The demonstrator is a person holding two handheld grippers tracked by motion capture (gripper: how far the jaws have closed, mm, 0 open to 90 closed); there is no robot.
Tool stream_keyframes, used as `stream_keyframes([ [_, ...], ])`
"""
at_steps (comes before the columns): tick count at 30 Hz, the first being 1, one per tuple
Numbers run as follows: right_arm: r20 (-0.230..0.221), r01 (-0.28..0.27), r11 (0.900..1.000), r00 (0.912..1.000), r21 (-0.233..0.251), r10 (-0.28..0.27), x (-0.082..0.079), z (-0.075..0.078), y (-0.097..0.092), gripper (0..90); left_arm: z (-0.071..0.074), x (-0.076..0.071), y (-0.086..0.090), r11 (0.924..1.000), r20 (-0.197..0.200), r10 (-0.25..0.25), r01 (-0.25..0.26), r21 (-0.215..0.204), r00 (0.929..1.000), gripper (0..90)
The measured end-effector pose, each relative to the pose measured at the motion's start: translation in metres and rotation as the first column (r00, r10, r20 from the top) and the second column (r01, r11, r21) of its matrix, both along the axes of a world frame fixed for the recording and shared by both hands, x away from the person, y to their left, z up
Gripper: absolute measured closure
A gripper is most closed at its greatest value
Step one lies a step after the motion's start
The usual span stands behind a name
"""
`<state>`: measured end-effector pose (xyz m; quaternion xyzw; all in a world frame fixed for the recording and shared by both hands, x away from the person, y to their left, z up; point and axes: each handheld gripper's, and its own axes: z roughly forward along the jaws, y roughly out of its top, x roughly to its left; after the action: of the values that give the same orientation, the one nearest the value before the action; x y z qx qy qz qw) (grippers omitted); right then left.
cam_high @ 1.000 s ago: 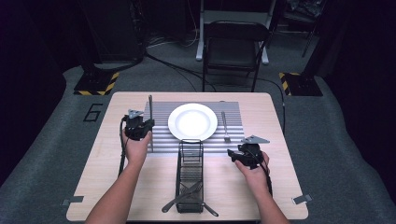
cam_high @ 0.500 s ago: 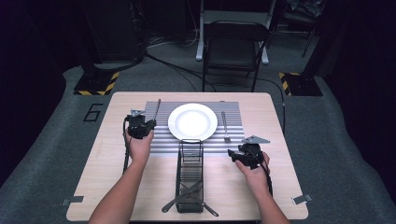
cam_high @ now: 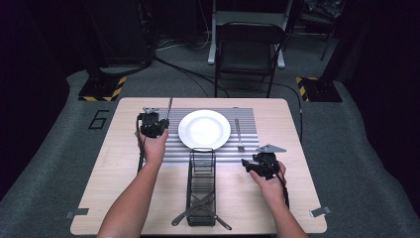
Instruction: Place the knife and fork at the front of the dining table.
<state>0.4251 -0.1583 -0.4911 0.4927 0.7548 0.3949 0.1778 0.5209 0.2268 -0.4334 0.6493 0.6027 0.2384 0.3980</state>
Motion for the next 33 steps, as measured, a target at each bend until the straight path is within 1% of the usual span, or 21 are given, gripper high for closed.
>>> stream_keyframes([
  [3, 0.004, -0.001, 1.0000, 1.0000, 0.001, 0.001, 0.000, 0.001, 0.000, 45.1, -0.005, 0.005, -0.003, 0.9994, -0.012, 0.033, -0.033, -0.013, 0.9994, 82.7],
  [4, 0.003, -0.002, 1.0000, 1.0000, 0.004, 0.002, -0.001, 0.001, 0.000, 45.1, -0.007, 0.007, -0.004, 0.9990, -0.021, 0.041, -0.041, -0.014, 0.9989, 82.7],
  [5, 0.008, -0.008, 1.0000, 0.9999, -0.002, 0.008, 0.000, 0.001, 0.000, 45.1, -0.009, 0.009, -0.004, 0.9989, -0.034, 0.045, -0.046, -0.013, 0.9984, 82.7],
  [9, 0.014, -0.005, 1.0000, 0.9999, 0.002, 0.005, -0.001, 0.002, -0.002, 45.1, -0.020, 0.015, -0.004, 0.9961, -0.060, 0.088, -0.088, 0.003, 0.9943, 82.6],
  [12, 0.014, 0.000, 1.0000, 0.9999, 0.010, 0.000, -0.001, 0.003, -0.003, 45.1, -0.027, 0.020, -0.002, 0.9942, -0.076, 0.107, -0.107, 0.011, 0.9913, 82.6],
  [17, 0.011, -0.003, 1.0000, 0.9999, 0.008, 0.003, 0.000, 0.002, -0.003, 45.1, -0.038, 0.027, 0.001, 0.9914, -0.107, 0.131, -0.130, 0.013, 0.9856, 82.6],
  [19, 0.012, -0.004, 1.0000, 0.9999, 0.007, 0.004, 0.000, 0.002, -0.004, 45.1, -0.042, 0.029, 0.000, 0.9908, -0.110, 0.135, -0.134, 0.022, 0.9846, 82.6],
  [22, 0.011, 0.000, 0.9999, 0.9999, 0.011, 0.000, 0.001, 0.002, -0.004, 45.1, -0.048, 0.032, -0.003, 0.9915, -0.117, 0.130, -0.129, 0.014, 0.9846, 82.6],
  [23, 0.012, 0.002, 0.9999, 0.9999, 0.012, -0.002, 0.001, 0.002, -0.005, 45.1, -0.049, 0.032, -0.004, 0.9908, -0.122, 0.135, -0.135, 0.011, 0.9834, 82.6],
  [24, 0.012, 0.001, 0.9999, 0.9999, 0.012, -0.002, 0.001, 0.002, -0.005, 45.1, -0.051, 0.033, -0.005, 0.9914, -0.125, 0.131, -0.129, 0.019, 0.9836, 82.6],
  [26, 0.014, 0.000, 0.9999, 0.9999, 0.011, 0.000, 0.001, 0.002, -0.005, 45.1, -0.054, 0.035, -0.006, 0.9915, -0.134, 0.130, -0.129, 0.019, 0.9824, 82.6],
  [28, 0.016, -0.003, 1.0000, 0.9999, 0.010, 0.003, 0.000, 0.002, -0.005, 45.1, -0.056, 0.036, -0.006, 0.9920, -0.137, 0.126, -0.125, 0.016, 0.9826, 82.6],
  [30, 0.015, -0.004, 1.0000, 0.9999, 0.007, 0.004, 0.000, 0.002, -0.004, 45.1, -0.057, 0.037, -0.005, 0.9920, -0.131, 0.126, -0.126, 0.011, 0.9833, 82.6],
  [31, 0.017, -0.009, 0.9999, 0.9998, 0.005, 0.009, 0.001, 0.002, -0.005, 45.1, -0.057, 0.037, -0.004, 0.9926, -0.130, 0.122, -0.120, 0.019, 0.9840, 82.6],
  [33, 0.017, -0.010, 0.9999, 0.9998, 0.004, 0.010, 0.001, 0.001, -0.005, 45.1, -0.059, 0.038, -0.003, 0.9920, -0.140, 0.126, -0.125, 0.016, 0.9820, 82.6],
])
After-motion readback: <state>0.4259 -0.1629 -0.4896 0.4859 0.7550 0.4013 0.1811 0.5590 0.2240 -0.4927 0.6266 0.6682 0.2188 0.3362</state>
